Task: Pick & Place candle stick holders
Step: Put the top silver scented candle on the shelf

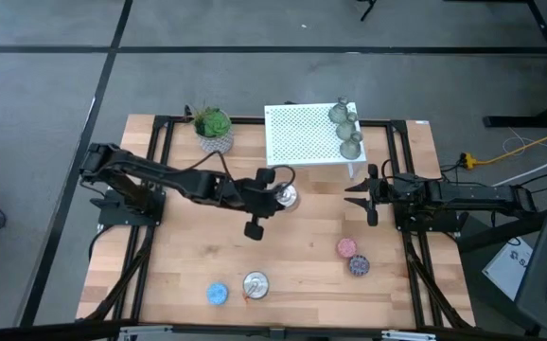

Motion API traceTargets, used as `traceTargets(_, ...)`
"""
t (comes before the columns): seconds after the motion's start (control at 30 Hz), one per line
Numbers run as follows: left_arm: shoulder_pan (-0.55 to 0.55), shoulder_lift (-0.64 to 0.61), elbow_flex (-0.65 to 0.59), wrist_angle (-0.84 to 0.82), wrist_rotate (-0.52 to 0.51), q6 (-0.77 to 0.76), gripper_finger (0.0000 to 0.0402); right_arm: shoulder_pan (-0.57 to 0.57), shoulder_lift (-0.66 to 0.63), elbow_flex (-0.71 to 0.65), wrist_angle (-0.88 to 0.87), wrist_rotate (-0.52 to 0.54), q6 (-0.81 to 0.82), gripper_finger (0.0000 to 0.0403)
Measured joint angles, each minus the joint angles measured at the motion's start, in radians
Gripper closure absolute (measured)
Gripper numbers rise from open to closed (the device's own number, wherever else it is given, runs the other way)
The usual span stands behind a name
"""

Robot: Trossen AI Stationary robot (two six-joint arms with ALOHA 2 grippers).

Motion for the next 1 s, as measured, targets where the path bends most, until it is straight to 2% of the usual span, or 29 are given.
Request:
traceTargets(0.1,0.022,0.000,0.056,-0.034,0.015,0.018,0.0399,0.000,0.000,0.000,0.000,0.000,0.000,0.0268)
traceTargets(0.43,0.166,-0.001,0.178,-0.072,0.183,0.023,0.0399,0.000,0.000,0.000,0.000,0.000,0.000,0.0268)
traceTargets(0.67,0.282,0.027,0.252,-0.076,0.308,-0.034,0.0399,0.000,0.000,0.000,0.000,0.000,0.000,0.0268)
traceTargets(1.0,0.388,0.146,0.489,-0.215,0.322,-0.031,0.0399,0.000,0.001,0.000,0.000,0.000,0.000,0.0268)
